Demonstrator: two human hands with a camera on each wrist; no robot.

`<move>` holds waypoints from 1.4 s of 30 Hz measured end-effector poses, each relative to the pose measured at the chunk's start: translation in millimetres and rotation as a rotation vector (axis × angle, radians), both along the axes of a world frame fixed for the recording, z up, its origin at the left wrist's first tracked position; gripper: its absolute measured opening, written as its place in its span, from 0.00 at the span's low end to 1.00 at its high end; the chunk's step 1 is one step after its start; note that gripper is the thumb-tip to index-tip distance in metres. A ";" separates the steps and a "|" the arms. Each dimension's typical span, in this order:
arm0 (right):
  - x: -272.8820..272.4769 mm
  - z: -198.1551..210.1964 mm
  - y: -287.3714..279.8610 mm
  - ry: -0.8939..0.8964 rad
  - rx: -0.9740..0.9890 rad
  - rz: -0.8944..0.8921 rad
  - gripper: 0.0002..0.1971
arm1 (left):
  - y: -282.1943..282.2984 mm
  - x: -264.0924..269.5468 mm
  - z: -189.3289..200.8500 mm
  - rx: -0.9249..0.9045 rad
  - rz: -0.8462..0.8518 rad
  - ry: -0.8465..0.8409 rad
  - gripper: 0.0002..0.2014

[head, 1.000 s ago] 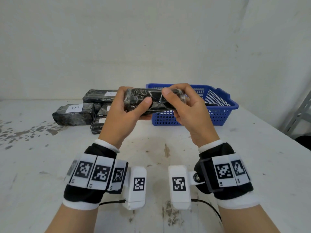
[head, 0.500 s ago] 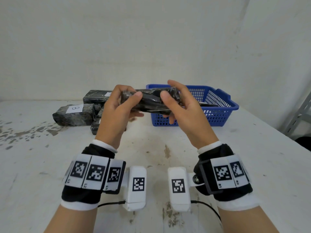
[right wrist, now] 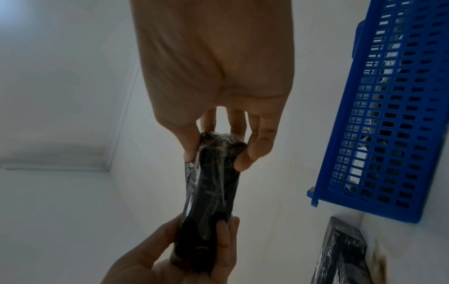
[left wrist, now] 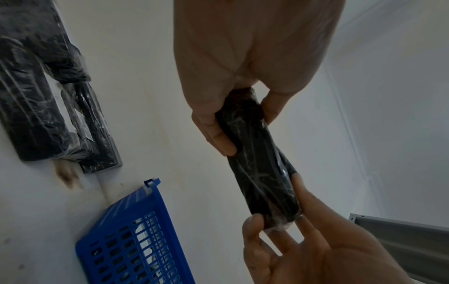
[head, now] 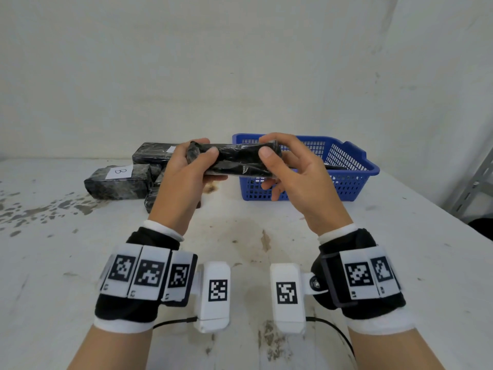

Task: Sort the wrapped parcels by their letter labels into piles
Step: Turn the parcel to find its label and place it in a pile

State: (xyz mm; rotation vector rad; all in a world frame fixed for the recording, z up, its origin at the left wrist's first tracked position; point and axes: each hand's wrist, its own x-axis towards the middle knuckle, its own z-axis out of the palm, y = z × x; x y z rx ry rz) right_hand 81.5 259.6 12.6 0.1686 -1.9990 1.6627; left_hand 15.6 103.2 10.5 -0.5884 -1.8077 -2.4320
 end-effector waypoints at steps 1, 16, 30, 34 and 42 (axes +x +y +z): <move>0.1 -0.4 -0.3 0.000 0.000 0.002 0.07 | 0.0 1.0 0.7 -0.012 0.006 0.001 0.07; -6.0 -7.9 0.9 0.013 0.058 -0.016 0.13 | 0.5 5.4 -2.5 -0.213 0.070 0.085 0.29; -6.8 -4.8 2.4 0.054 -0.184 0.136 0.23 | 0.5 3.9 -1.3 -0.056 0.048 0.051 0.20; -7.0 -3.8 4.3 0.073 -0.159 0.113 0.18 | -1.5 4.3 0.1 -0.078 -0.011 0.037 0.24; -2.7 -2.0 1.2 0.024 -0.069 0.034 0.08 | 1.1 2.9 -1.2 -0.067 -0.019 0.049 0.06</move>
